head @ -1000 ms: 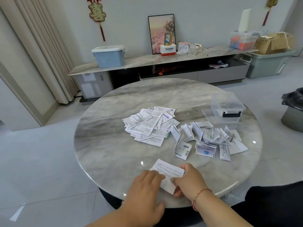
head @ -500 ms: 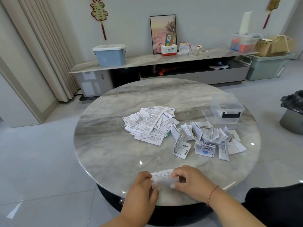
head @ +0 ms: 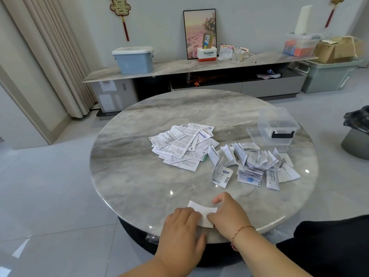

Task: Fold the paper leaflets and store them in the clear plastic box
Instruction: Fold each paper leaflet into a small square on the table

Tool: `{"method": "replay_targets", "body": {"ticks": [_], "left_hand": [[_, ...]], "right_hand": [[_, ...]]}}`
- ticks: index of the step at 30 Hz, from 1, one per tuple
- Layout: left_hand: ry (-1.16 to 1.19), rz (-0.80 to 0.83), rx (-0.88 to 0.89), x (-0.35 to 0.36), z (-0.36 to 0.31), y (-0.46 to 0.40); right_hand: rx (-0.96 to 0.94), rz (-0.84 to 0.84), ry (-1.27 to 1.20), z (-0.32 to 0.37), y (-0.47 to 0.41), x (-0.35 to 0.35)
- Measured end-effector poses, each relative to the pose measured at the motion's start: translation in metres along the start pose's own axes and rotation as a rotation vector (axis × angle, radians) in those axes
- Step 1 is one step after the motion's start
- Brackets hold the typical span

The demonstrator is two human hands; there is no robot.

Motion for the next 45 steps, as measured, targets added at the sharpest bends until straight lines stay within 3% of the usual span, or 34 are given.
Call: {"method": "replay_targets", "body": {"ticks": [3, 5, 7, 9, 15, 22, 25, 29, 31, 36, 40, 45], "left_hand": [[-0.003, 0.013, 0.002, 0.003, -0.001, 0.001], [0.031, -0.012, -0.018, -0.004, 0.002, -0.003], [0.103, -0.024, -0.067, -0.009, 0.005, -0.004], [0.153, -0.03, -0.13, -0.01, 0.012, -0.002], [0.219, -0.031, -0.318, -0.007, 0.035, -0.001], [0.148, 0.07, -0.101, 0.0, 0.025, -0.007], [0.125, 0.07, 0.006, -0.003, 0.021, -0.006], [0.05, -0.045, 0.129, -0.016, 0.013, -0.014], [0.014, -0.067, 0.158, -0.022, 0.007, -0.021], [0.138, 0.01, -0.086, -0.023, 0.022, -0.038], [0.273, 0.085, -0.337, -0.02, 0.034, -0.042], [0.346, 0.149, -0.427, -0.014, 0.035, -0.052]], "right_hand": [[0.017, 0.053, -0.169, 0.005, 0.005, 0.004], [-0.174, 0.048, -0.081, 0.025, 0.003, -0.012], [-0.38, 0.187, 0.031, 0.044, 0.008, -0.014], [-0.471, 0.295, 0.084, 0.05, 0.014, -0.007], [-0.413, 0.093, 0.043, 0.037, 0.002, 0.0], [-0.381, 0.061, 0.074, 0.03, 0.004, 0.015], [-0.264, 0.086, -0.11, 0.023, -0.003, 0.008], [-0.132, 0.137, -0.402, 0.021, -0.007, 0.003], [-0.184, 0.085, -0.404, 0.027, -0.006, -0.006], [-0.634, -0.071, -0.047, 0.072, 0.014, -0.02], [-0.673, -0.089, 0.072, 0.075, 0.014, -0.023], [-0.585, -0.081, 0.032, 0.069, 0.007, -0.032]]}}
Point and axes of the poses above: each hand's wrist, its own y-axis away from the middle knuckle, its own x-axis out of the palm, z = x × y, the point moved 10 cm from there along -y, towards the middle knuckle, and after that the axes turned 5 degrees about -z, right-handed, at the moved point
